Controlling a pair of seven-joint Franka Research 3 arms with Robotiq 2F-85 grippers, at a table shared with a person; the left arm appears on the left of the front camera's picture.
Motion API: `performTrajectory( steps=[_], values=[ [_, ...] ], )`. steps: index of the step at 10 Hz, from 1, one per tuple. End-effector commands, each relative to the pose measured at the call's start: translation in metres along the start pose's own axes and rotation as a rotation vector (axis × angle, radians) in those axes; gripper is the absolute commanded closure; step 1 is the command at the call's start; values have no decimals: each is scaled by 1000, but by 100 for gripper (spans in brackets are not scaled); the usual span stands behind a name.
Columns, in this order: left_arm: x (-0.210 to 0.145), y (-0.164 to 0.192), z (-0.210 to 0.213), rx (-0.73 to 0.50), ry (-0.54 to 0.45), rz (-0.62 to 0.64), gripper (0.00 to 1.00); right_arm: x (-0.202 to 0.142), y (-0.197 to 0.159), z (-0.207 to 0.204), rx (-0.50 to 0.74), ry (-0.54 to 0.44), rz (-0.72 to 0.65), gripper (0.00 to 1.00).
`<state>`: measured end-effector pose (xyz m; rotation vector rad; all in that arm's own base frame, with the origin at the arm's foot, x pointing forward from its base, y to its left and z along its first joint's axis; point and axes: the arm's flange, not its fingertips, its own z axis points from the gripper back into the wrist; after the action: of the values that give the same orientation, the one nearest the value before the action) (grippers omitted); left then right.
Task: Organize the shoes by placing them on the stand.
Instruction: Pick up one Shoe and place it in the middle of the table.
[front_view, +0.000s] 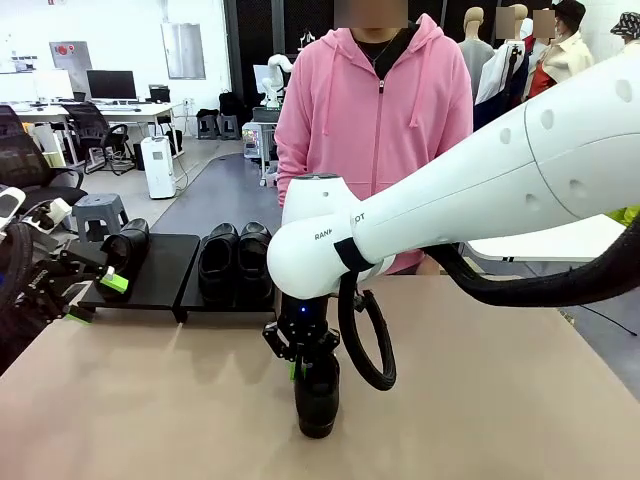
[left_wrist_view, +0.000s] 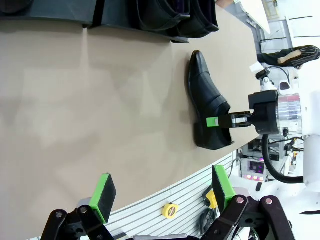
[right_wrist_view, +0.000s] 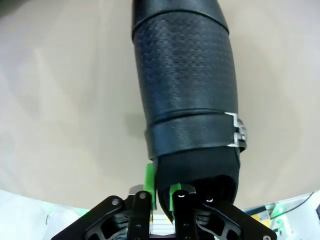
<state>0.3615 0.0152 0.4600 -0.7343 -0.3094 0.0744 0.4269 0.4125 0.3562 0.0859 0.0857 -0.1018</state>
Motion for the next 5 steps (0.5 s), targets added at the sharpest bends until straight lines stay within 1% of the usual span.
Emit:
performTrajectory(
  steps=[1,2,3,4,5],
  values=[
    [-1,3,3,2,4,-17,0,1,3,6,-12,15,50,0],
    [-1,3,3,2,4,-17,0,-3,-1,12,1,14,63,0],
    [-1,3,3,2,4,-17,0,-10,-7,20,13,40,114,0],
    [-1,3,3,2,4,-17,0,-25,-34,44,51,16,169,0],
    [-1,3,3,2,4,-17,0,-38,-72,68,76,16,198,0]
  ],
)
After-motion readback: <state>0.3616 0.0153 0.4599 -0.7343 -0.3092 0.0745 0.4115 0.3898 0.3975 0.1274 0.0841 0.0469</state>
